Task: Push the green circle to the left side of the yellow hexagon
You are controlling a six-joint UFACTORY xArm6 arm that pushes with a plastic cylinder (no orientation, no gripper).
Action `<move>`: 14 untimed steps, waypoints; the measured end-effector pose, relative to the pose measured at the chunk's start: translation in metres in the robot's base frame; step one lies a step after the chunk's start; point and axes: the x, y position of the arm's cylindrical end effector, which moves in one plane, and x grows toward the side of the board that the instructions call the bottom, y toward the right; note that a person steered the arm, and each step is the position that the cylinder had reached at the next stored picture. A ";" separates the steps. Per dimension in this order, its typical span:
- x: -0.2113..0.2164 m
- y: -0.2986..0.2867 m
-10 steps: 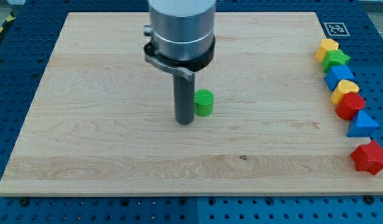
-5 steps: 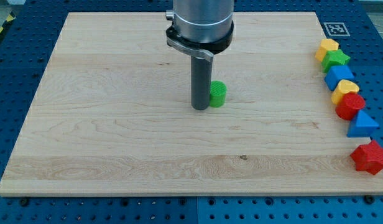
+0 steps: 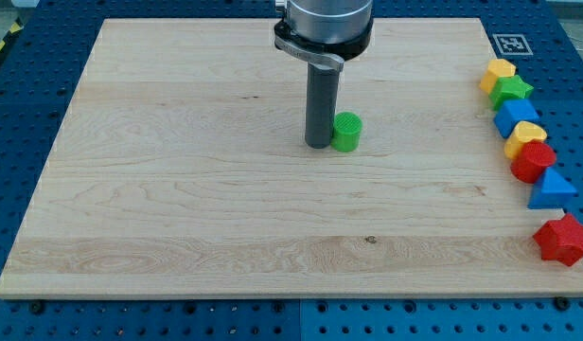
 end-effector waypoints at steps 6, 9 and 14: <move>0.029 0.062; 0.025 0.089; -0.025 0.089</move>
